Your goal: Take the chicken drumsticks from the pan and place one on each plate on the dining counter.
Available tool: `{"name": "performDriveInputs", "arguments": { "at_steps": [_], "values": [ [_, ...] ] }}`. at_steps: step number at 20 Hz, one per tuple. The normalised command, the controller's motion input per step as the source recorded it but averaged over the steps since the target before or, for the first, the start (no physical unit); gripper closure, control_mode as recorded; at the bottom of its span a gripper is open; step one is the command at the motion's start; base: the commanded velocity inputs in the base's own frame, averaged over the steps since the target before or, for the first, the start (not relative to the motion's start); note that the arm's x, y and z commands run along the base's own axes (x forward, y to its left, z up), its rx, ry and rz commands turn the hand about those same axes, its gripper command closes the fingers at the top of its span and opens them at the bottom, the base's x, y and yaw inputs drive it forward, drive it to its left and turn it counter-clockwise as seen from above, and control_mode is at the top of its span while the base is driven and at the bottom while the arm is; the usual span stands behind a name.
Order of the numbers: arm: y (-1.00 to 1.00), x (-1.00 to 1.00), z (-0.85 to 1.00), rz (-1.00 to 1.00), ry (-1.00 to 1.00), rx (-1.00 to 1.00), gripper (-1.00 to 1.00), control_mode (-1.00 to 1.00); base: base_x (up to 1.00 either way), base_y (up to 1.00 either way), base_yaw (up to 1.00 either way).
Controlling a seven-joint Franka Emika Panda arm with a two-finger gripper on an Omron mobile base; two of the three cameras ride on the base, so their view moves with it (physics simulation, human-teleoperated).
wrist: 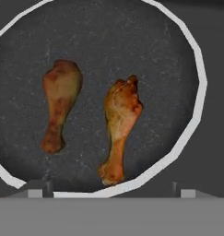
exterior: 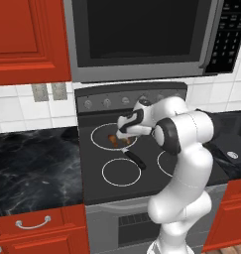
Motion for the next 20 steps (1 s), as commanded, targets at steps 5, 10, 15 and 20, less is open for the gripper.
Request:
{"name": "performDriveInputs", "arguments": {
  "at_steps": [5,10,15,20],
  "values": [
    [0.00,0.49,-0.30,0.12,0.00,0.00,-1.00,-1.00,0.00,0.00,0.00],
    [0.01,0.48,-0.30,0.08,0.00,-0.01,-1.00,-1.00,0.00,0.00,0.00],
    [0.16,0.36,-0.37,0.04,0.00,-0.06,-1.00,-1.00,0.00,0.00,0.00],
    [0.34,0.35,-0.41,0.02,0.00,-0.09,-1.00,-1.00,0.00,0.00,0.00]
  ]
}}
